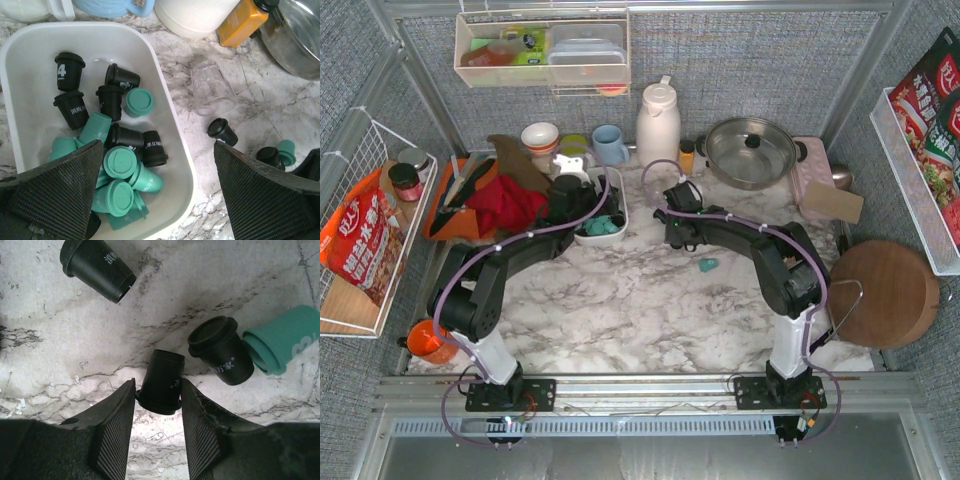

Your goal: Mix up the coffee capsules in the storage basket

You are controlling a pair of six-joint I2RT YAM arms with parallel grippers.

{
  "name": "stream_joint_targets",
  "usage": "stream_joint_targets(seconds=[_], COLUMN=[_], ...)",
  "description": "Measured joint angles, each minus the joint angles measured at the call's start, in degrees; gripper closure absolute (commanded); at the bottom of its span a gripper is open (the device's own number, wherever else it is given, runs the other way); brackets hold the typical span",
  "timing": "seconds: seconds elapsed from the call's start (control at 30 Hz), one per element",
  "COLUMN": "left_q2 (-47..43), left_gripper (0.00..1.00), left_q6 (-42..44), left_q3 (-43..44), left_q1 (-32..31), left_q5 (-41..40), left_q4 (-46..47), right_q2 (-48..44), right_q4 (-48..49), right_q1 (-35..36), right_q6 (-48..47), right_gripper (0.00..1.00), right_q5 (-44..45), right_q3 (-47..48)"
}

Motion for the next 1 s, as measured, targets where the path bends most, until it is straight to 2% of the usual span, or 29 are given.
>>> stream_joint_targets(seconds=[0.3,0.57,0.8,0.9,0.93,0.97,1.0], left_q2=[-0.13,-1.64,-2.67,-2.86,-2.25,-1.25,0.15], left_gripper=[0.01,0.01,0.01,0.01,0.01,0.01,0.01], left_q6=[0.07,1.73,10.21,16.83,19.04,20.96,22.73], left_q3=[-1.46,-5.22,-14.49,-22.47,-19.43,-27.23,-29.07], left_q1=[-0.74,-0.85,-3.61,-5.53,-6.12,-6.45,-6.58], left_q5=[1.46,5.68,16.74,20.5,21.88,23.45,25.31], left_q4=[-0.55,2.25,16.37,28.09,32.52,37.48,42.91], right_q2=[3.43,0.81,-10.1,-15.04,-16.5,-17.77,-18.82], right_q4=[-1.44,-2.4,1.64,4.13,5.14,6.19,6.97], right_q1=[-0.63,-0.83,-0.83,-0.83,-0.83,-0.83,-0.81], right_q6=[0.17,-0.7,-5.42,-7.3,-7.8,-8.44,-8.85], right_gripper=[0.56,0.64,0.64,0.65,0.65,0.65,0.65], right_q5=[-1.62,-2.05,-7.3,-11.26,-12.76,-14.51,-16.06], right_q3=[3.43,1.4,-5.14,-7.98,-8.79,-9.62,-10.36])
